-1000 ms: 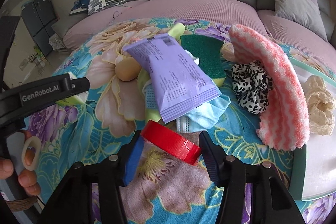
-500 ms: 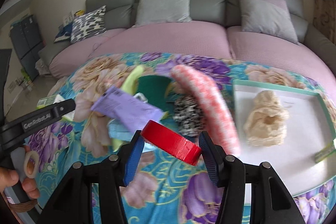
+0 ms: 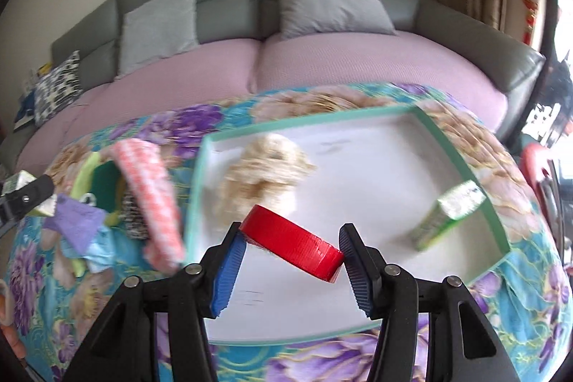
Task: Organize soft objects
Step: 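Carry the soap bar into the tray and open the left tool while the right tool carries the tape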
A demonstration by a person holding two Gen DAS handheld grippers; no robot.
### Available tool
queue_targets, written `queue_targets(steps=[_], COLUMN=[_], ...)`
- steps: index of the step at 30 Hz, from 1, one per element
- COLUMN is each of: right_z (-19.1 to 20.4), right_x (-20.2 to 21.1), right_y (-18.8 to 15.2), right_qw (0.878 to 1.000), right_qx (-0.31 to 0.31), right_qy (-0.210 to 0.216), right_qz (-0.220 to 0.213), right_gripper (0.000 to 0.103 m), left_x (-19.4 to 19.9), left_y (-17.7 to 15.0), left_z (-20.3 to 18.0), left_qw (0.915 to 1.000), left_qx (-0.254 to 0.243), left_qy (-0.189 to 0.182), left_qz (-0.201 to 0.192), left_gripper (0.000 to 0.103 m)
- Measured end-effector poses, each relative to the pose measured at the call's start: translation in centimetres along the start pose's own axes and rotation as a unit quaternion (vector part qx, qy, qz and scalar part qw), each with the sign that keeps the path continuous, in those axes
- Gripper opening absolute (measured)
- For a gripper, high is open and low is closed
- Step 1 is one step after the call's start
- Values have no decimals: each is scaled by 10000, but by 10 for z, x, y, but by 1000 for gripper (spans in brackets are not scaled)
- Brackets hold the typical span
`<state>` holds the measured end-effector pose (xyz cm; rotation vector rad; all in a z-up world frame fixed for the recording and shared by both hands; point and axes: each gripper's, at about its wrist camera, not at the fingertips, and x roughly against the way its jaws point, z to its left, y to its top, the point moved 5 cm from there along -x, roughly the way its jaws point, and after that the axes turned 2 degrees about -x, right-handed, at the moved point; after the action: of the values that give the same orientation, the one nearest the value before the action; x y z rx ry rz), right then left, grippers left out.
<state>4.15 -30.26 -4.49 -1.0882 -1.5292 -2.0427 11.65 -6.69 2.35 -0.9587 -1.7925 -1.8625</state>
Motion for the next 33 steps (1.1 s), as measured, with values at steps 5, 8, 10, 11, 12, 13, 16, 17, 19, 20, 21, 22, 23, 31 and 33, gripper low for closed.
queue_targets(steps=[5, 8, 10, 11, 12, 13, 16, 17, 19, 20, 21, 22, 23, 31, 33], right_z=[-33, -47, -56, -59, -61, -65, -75, -78, -84, -87, -88, -90, -92, -98, -101], right_x=[-7, -6, -7, -8, -9, -9, -10, -11, -15, -17, -18, -20, -20, -24, -24], right_y=[-6, -8, -8, -8, -9, -9, -8, -7, -7, -8, -8, -8, -7, -5, -5], right_qw=[9993, 9987, 9984, 9982, 9980, 9978, 9972, 9970, 9964, 9961, 9959, 9958, 9957, 9955, 9953], right_qx=[-260, -416, -497, -523, -542, -561, -661, -700, -769, -793, -812, -828, -840, -852, -872], right_qy=[-170, -213, -198, -212, -244, -272, -296, -294, -311, -321, -323, -322, -317, -333, -349], right_qz=[192, 179, 172, 194, 200, 205, 171, 165, 191, 208, 225, 231, 225, 243, 233], right_gripper=[57, 57, 57, 57, 57, 57, 57, 57, 57, 57, 57, 57, 57, 57, 57], left_x=[-8, -16, -24, -29, -34, -39, -49, -52, -55, -57, -59, -61, -63, -74, -75], left_y=[-4, -11, -17, -21, -27, -31, -41, -43, -46, -46, -47, -47, -48, -51, -50], left_z=[-52, -82, -101, -109, -118, -125, -141, -145, -152, -155, -159, -162, -164, -176, -178], left_qw=[9986, 9964, 9944, 9933, 9918, 9905, 9873, 9866, 9851, 9846, 9838, 9833, 9826, 9813, 9814], left_qx=[-399, -674, -842, -911, -989, -1055, -1216, -1255, -1323, -1352, -1392, -1424, -1459, -1532, -1535], left_qy=[-327, -492, -594, -633, -691, -732, -786, -789, -811, -821, -838, -848, -852, -829, -816], left_qz=[77, 144, 240, 319, 414, 501, 653, 688, 740, 751, 753, 755, 774, 819, 813], left_gripper=[67, 67, 67, 67, 67, 67, 67, 67, 67, 67, 67, 67, 67, 68, 68])
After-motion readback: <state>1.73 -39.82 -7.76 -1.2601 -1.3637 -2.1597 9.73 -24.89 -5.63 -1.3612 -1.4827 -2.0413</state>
